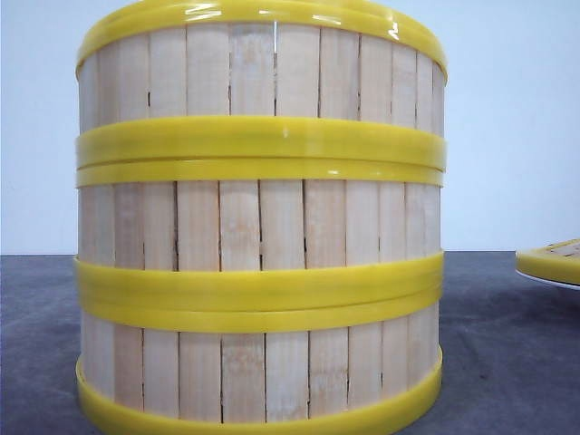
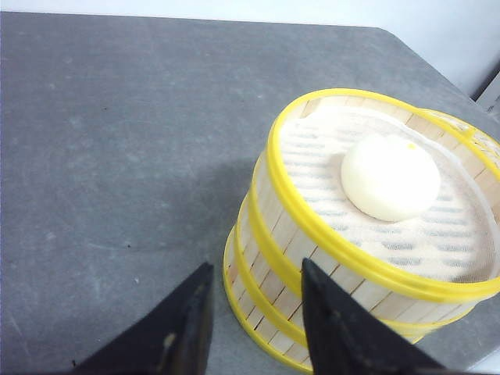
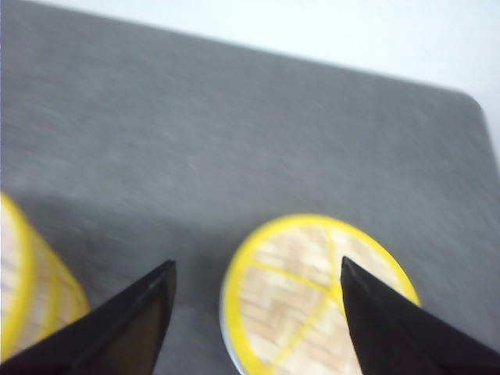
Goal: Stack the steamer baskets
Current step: 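Move the right gripper to the woven bamboo lid's center hub, then grasp the lid hub with the right gripper and lift it over the stack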
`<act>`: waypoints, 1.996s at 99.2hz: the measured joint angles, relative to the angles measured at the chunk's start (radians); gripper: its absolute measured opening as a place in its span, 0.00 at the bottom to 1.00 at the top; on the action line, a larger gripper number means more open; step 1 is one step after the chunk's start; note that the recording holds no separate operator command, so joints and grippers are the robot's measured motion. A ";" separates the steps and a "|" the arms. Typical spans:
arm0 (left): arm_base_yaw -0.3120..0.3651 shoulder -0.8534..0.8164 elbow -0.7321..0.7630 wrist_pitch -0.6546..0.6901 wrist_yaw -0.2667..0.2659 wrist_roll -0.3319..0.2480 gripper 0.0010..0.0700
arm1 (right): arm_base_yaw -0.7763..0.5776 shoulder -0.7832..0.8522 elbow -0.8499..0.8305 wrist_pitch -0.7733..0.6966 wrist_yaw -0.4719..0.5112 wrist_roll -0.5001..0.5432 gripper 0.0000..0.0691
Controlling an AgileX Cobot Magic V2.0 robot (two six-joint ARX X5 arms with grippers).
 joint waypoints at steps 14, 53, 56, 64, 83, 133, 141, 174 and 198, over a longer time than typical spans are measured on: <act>0.000 0.000 0.000 0.000 0.000 0.001 0.27 | -0.081 0.024 -0.046 0.017 -0.003 -0.002 0.59; 0.000 0.000 0.000 -0.059 0.000 0.002 0.27 | -0.392 0.161 -0.301 0.222 -0.241 -0.012 0.59; 0.000 0.000 0.000 -0.065 0.000 0.002 0.27 | -0.411 0.180 -0.302 0.233 -0.248 -0.012 0.59; 0.000 0.000 0.000 -0.078 0.000 0.002 0.27 | -0.461 0.230 -0.301 0.269 -0.255 -0.013 0.59; 0.000 0.000 0.000 -0.097 0.000 0.002 0.27 | -0.555 0.342 -0.301 0.288 -0.334 -0.012 0.59; 0.000 0.000 0.000 -0.122 0.000 0.001 0.27 | -0.600 0.504 -0.301 0.386 -0.349 -0.012 0.45; 0.000 0.000 0.000 -0.129 0.000 0.001 0.27 | -0.600 0.519 -0.301 0.387 -0.352 -0.012 0.42; 0.000 0.000 0.000 -0.128 0.000 0.001 0.27 | -0.600 0.531 -0.301 0.397 -0.361 -0.012 0.25; 0.000 0.000 0.000 -0.128 0.000 0.001 0.27 | -0.600 0.531 -0.301 0.395 -0.358 -0.013 0.11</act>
